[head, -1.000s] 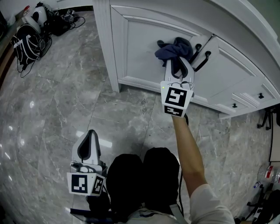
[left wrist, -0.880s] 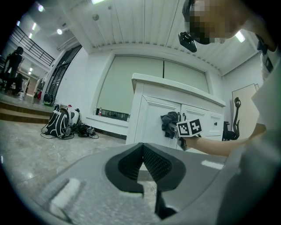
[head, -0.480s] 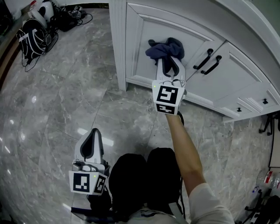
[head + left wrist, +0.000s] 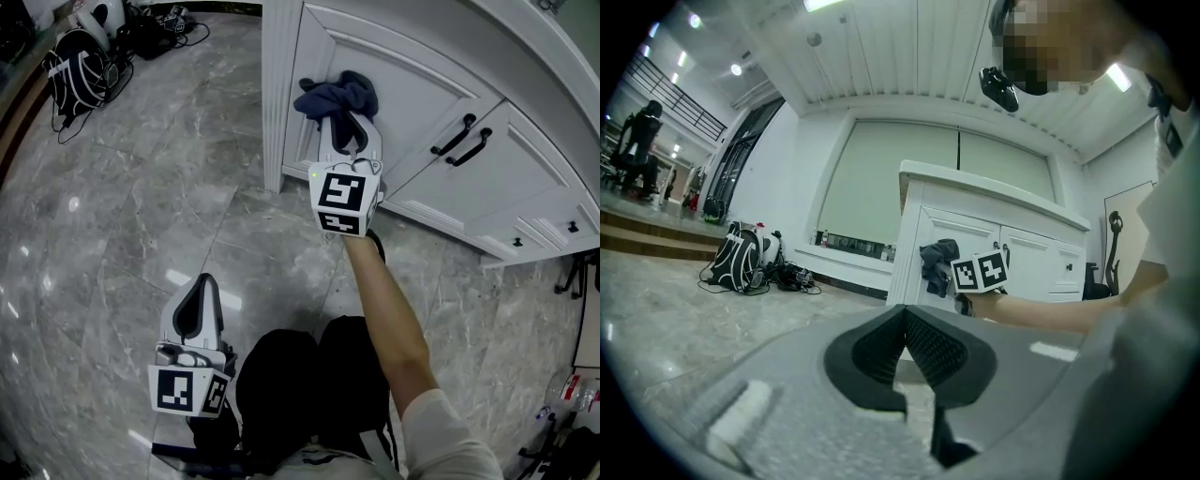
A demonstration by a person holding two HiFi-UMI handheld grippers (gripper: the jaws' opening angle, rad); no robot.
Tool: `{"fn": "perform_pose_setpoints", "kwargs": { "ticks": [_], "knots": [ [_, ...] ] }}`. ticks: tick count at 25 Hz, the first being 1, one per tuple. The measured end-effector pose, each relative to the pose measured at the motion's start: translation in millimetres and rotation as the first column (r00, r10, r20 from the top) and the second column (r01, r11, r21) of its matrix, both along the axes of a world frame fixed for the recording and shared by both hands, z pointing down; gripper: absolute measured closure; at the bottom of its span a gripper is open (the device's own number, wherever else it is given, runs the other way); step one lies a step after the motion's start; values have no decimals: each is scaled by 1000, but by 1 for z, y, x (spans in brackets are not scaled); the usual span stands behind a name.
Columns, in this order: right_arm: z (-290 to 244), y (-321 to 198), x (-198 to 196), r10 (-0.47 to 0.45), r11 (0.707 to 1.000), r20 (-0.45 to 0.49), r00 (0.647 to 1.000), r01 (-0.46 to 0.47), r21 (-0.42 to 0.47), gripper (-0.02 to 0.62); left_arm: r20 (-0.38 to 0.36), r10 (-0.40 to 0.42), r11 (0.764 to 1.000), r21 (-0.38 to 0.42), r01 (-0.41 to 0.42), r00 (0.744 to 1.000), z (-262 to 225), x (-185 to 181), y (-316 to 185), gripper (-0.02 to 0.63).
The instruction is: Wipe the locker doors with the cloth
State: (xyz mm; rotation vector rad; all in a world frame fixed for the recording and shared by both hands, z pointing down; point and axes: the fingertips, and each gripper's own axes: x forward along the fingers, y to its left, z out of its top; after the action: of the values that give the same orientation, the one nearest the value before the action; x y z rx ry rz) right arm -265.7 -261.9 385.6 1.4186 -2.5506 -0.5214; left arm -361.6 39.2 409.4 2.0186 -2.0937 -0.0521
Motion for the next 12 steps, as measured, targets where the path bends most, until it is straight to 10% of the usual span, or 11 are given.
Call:
{"fn": "perform_pose_setpoints", "kwargs": {
  "ticks": [12],
  "knots": [
    [10,4,-27,-31,999,-4,1000,31,-9,525,-6,-16,1000,-3,16,1000,3,-9,7,604]
  ]
}}
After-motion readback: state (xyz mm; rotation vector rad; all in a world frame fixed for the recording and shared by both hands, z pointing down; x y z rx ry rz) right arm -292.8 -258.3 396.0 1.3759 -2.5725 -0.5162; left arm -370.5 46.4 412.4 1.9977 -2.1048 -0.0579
